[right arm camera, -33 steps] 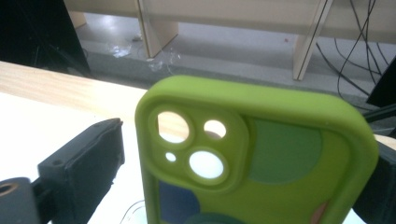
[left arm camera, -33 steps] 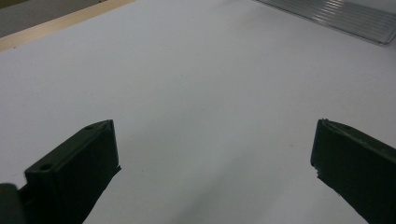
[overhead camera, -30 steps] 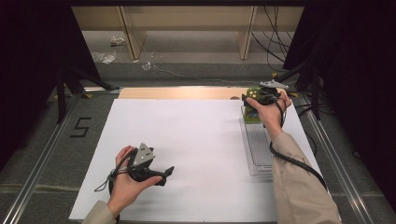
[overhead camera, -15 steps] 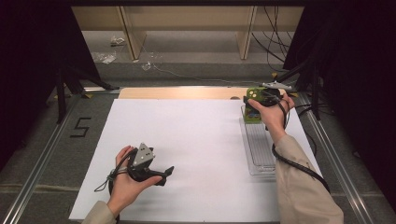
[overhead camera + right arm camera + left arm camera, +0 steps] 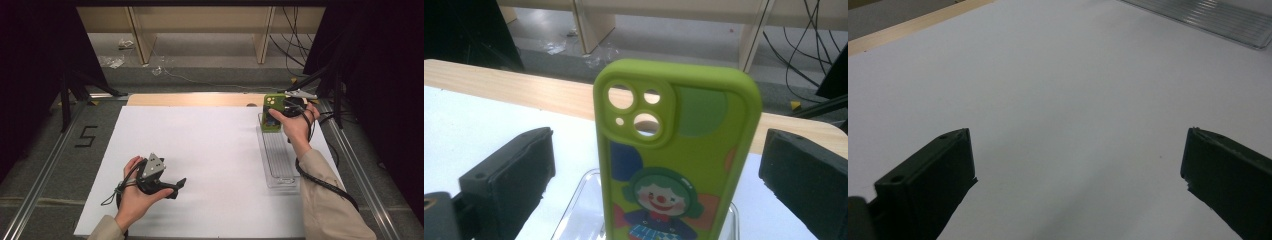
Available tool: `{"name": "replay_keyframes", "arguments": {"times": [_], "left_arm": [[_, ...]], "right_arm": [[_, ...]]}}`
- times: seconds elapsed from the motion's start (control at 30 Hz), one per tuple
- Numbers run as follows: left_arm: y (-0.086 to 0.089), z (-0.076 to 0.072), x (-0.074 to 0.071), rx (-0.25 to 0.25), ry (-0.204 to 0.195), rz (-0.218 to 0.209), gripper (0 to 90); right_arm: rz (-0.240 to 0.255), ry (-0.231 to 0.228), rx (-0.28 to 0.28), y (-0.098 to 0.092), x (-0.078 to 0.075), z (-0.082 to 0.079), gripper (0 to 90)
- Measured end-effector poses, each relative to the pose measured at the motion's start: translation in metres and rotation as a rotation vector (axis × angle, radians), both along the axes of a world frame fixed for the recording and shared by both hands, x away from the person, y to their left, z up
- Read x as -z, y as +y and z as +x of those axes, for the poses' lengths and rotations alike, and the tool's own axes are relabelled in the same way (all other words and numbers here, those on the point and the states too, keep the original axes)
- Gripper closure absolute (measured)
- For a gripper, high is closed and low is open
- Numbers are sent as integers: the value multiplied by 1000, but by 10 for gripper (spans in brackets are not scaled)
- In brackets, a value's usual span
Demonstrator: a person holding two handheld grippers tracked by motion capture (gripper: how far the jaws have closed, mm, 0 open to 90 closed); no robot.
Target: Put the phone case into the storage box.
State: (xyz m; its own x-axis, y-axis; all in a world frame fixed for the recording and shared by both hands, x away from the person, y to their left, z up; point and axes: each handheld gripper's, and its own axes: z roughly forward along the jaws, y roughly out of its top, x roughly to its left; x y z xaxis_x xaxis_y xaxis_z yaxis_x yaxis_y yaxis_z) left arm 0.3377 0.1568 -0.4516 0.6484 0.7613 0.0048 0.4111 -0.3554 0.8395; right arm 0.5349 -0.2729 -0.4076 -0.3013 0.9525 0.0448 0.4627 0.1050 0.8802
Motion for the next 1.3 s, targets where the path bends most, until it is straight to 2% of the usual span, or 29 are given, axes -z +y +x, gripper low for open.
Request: {"name": "replay_keyframes", "arguments": {"times": [0.5,0.97,1.3], "left_arm": [[0,0,0,-3,0,-3,3],[0,0,-1,-4,-2,-3,3],[1,0,-1,-7,-2,-8,3]], "right_arm": [[-5,-33,-26,0,-5,-23,47],[-10,-48,-84,2,-5,-47,61],[6,-52,-136,4,-5,-65,69]]}}
